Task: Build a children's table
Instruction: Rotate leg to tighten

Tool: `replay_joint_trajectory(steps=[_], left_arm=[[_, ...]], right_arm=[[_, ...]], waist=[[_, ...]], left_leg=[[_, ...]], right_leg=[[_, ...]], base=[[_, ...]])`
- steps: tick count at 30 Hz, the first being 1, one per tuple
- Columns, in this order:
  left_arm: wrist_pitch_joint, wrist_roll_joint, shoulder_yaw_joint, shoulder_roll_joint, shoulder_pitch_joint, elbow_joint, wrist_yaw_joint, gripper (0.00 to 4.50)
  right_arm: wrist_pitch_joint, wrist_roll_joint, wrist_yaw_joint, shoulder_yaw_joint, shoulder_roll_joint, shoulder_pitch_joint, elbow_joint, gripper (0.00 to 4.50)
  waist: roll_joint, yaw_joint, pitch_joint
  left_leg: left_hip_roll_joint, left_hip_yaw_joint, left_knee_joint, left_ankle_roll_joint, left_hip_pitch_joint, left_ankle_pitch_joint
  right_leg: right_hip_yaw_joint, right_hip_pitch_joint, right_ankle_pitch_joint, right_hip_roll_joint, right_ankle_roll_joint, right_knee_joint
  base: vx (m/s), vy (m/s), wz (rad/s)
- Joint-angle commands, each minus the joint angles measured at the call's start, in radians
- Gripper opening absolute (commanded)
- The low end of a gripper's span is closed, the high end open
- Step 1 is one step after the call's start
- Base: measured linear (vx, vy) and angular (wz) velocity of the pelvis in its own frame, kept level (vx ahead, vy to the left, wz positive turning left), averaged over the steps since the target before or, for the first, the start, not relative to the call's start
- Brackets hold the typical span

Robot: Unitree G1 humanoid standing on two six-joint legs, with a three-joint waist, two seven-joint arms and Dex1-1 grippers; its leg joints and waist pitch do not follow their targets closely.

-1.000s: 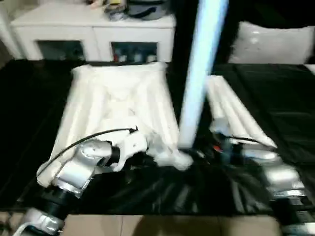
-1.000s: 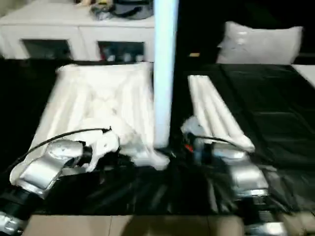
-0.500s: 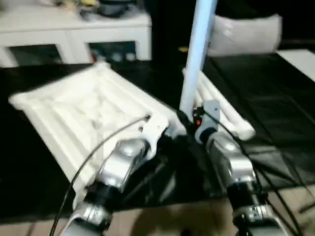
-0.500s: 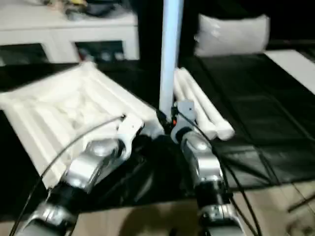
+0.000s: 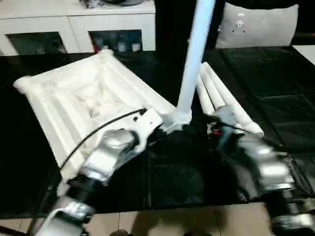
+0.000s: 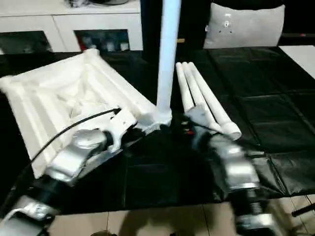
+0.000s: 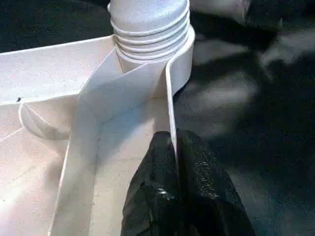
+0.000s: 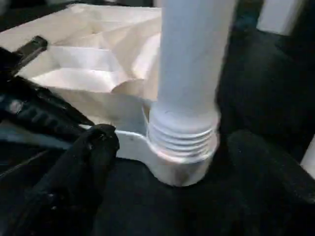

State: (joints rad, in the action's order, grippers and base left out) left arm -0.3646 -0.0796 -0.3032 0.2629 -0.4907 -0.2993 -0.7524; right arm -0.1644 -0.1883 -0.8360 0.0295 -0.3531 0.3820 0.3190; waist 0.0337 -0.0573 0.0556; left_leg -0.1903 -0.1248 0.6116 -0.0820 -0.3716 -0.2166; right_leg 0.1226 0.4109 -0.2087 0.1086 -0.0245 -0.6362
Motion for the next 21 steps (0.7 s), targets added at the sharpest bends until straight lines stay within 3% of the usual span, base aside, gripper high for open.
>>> replay_joint_trajectory(steps=[1,3,5,6,9,10,14,15,19,21], left_arm=[[0.014,-0.013,-0.054,0.026,0.025,-0.015,-0.071,0.0],[0.041,-0.012,-0.075,0.065,0.032,-0.013,-0.137,0.0],[0.056,-0.013,-0.083,0.078,0.034,-0.012,-0.159,0.0],[0.11,-0.015,-0.105,0.116,0.038,-0.009,-0.22,0.0],[0.154,-0.011,-0.128,0.153,0.044,0.0,-0.29,0.0],[0.177,-0.003,-0.143,0.177,0.047,0.009,-0.339,0.0],[0.235,0.0,-0.168,0.211,0.042,0.012,-0.415,0.0],[0.251,0.001,-0.175,0.217,0.036,0.006,-0.436,0.0],[0.271,0.004,-0.182,0.224,0.03,0.0,-0.464,0.0],[0.295,0.005,-0.193,0.232,0.025,-0.002,-0.496,0.0]], right_arm=[[0.008,-0.014,-0.06,0.012,-0.025,0.021,-0.016,4.24],[-0.009,-0.025,-0.143,0.029,-0.071,0.03,-0.027,4.43],[-0.013,-0.025,-0.166,0.036,-0.084,0.033,-0.031,4.48],[-0.01,-0.012,-0.212,0.059,-0.112,0.043,-0.03,4.48],[-0.014,-0.019,-0.271,0.076,-0.128,0.05,-0.023,4.48],[-0.02,-0.029,-0.309,0.085,-0.131,0.057,-0.011,4.48],[-0.037,-0.054,-0.382,0.108,-0.134,0.073,0.017,4.14],[-0.046,-0.057,-0.406,0.119,-0.135,0.08,0.028,3.88],[-0.046,-0.054,-0.426,0.128,-0.132,0.089,0.047,3.66],[-0.061,-0.063,-0.46,0.136,-0.126,0.099,0.059,3.42]], waist=[[-0.014,-0.003,-0.057],[-0.014,-0.001,-0.052],[-0.018,-0.001,-0.054],[-0.023,-0.002,-0.056],[-0.02,-0.005,-0.059],[-0.025,-0.006,-0.062],[-0.024,-0.012,-0.069],[-0.023,-0.015,-0.069],[-0.026,-0.028,-0.071],[-0.029,-0.029,-0.069]], left_leg=[[-0.029,-0.017,-0.069,0.124,-0.003,-0.112],[-0.031,-0.018,-0.078,0.08,0.006,-0.196],[-0.03,-0.015,-0.082,0.069,0.003,-0.206],[-0.032,-0.017,-0.083,0.067,0.007,-0.2],[-0.033,-0.019,-0.082,0.073,0.005,-0.168],[-0.034,-0.021,-0.081,0.076,0.004,-0.148],[-0.034,-0.025,-0.076,0.098,0.006,-0.079],[-0.035,-0.027,-0.075,0.102,0.007,-0.075],[-0.036,-0.029,-0.074,0.096,0.009,-0.065],[-0.035,-0.03,-0.077,0.086,0.007,-0.087]], right_leg=[[-0.052,-0.078,-0.227,0.042,-0.197,0.096],[-0.054,-0.074,-0.34,0.043,-0.164,0.11],[-0.055,-0.077,-0.359,0.043,-0.147,0.112],[-0.06,-0.072,-0.349,0.044,-0.145,0.113],[-0.063,-0.072,-0.289,0.044,-0.162,0.105],[-0.064,-0.072,-0.253,0.043,-0.174,0.1],[-0.067,-0.072,-0.135,0.042,-0.219,0.083],[-0.068,-0.071,-0.116,0.042,-0.228,0.082],[-0.069,-0.072,-0.094,0.043,-0.24,0.078],[-0.069,-0.075,-0.13,0.044,-0.23,0.081]], base=[[-0.061,0.012,-0.03],[-0.053,0.011,-0.01],[0.0,0.0,0.0],[0.0,0.0,0.0],[0.0,0.0,0.0],[0.0,0.0,0.0],[0.0,0.0,0.0],[0.0,0.0,0.0],[0.0,0.0,0.0],[0.0,0.0,0.0]])
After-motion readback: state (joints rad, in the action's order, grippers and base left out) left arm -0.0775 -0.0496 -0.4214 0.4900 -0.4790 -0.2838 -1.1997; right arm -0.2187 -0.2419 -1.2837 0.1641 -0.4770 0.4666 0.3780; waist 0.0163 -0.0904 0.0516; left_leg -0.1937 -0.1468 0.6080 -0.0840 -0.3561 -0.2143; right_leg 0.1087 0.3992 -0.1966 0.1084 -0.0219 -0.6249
